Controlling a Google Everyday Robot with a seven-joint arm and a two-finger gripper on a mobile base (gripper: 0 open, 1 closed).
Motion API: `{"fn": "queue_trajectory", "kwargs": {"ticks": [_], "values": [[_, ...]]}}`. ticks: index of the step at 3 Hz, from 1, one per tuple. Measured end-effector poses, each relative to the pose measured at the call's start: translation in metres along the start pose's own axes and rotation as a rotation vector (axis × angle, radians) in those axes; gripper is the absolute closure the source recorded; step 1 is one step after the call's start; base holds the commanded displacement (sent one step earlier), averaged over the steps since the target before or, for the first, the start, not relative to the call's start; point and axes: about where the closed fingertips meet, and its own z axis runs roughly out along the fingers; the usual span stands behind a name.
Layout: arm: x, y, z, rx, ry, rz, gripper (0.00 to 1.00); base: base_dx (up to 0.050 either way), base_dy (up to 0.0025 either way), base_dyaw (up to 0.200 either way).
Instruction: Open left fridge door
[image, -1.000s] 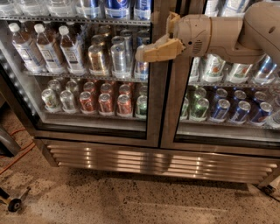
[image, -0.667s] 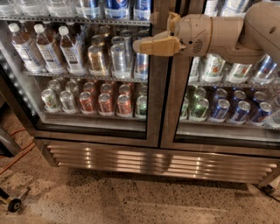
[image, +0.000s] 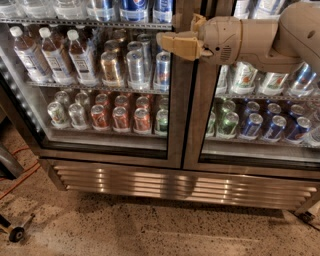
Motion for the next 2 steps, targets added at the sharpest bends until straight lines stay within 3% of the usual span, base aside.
{"fn": "queue_trajectory", "kwargs": {"ticks": [1,2], "values": [[0.0,0.0,0.0,0.0,0.0,0.0,1.0,0.0,0.0,0.0],[0.0,0.0,0.0,0.0,0.0,0.0,1.0,-0.05,0.0,0.0]]}}
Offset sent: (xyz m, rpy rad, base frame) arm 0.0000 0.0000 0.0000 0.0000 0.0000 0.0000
